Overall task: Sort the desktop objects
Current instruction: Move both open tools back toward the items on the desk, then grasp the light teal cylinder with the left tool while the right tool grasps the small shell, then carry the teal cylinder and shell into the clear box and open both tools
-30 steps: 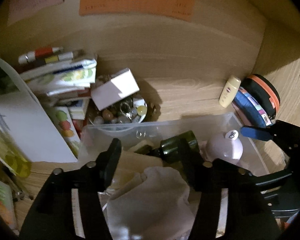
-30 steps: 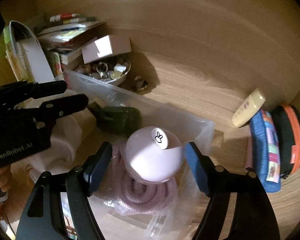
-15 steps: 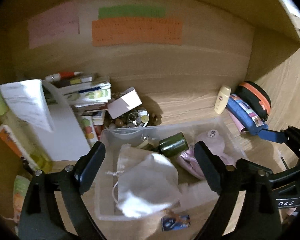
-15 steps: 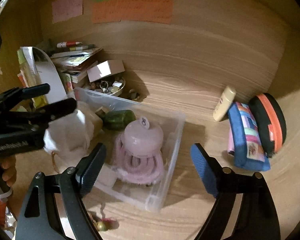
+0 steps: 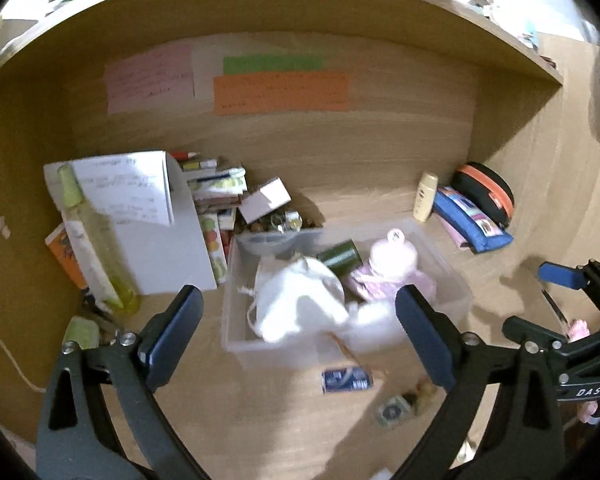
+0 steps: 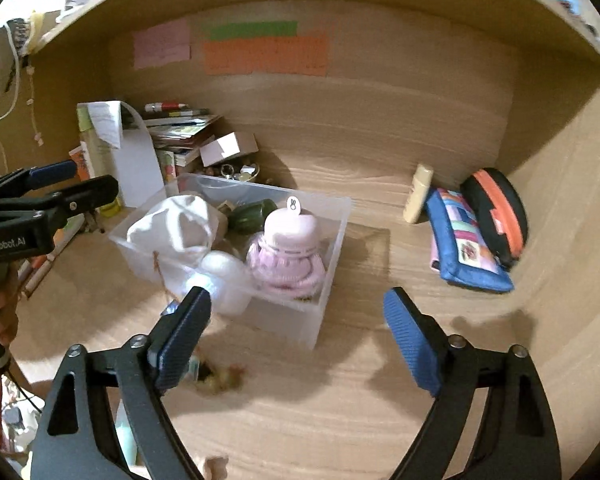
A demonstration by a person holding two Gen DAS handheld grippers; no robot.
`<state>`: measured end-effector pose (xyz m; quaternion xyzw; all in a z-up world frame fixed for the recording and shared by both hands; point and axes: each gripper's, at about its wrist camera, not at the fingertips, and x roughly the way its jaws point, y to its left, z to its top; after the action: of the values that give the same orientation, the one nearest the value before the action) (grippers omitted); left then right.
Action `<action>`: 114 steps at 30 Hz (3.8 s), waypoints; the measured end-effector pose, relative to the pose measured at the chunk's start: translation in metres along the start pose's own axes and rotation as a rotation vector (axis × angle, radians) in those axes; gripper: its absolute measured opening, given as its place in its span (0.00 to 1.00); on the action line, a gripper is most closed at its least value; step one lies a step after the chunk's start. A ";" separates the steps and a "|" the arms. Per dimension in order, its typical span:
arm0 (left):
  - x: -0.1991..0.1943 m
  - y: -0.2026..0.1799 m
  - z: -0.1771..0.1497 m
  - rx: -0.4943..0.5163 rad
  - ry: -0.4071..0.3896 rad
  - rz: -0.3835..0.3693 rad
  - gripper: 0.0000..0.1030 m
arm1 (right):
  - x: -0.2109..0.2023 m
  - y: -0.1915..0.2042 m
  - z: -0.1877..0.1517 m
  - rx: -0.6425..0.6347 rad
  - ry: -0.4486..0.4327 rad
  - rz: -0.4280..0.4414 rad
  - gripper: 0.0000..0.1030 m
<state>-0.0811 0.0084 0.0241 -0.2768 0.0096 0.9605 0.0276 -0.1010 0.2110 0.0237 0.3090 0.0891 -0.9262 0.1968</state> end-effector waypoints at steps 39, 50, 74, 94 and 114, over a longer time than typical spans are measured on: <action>0.001 -0.053 -0.161 0.247 0.279 -0.287 0.94 | -0.007 0.048 -0.127 -0.021 0.132 0.141 0.76; 0.006 -0.046 -0.157 0.224 0.242 -0.289 0.73 | 0.009 0.057 -0.130 -0.064 0.176 0.127 0.45; -0.006 -0.017 -0.129 -0.013 0.134 -0.144 0.71 | 0.002 0.035 -0.096 0.020 0.112 0.171 0.16; -0.013 0.027 -0.064 -0.192 0.024 -0.202 0.71 | -0.010 0.016 -0.012 0.001 -0.055 0.158 0.16; 0.045 0.007 0.016 -0.129 -0.003 -0.160 0.71 | 0.058 -0.009 0.040 -0.010 -0.034 0.165 0.16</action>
<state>-0.1278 0.0039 0.0142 -0.2763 -0.0745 0.9543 0.0863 -0.1691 0.1895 0.0206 0.2988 0.0644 -0.9114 0.2757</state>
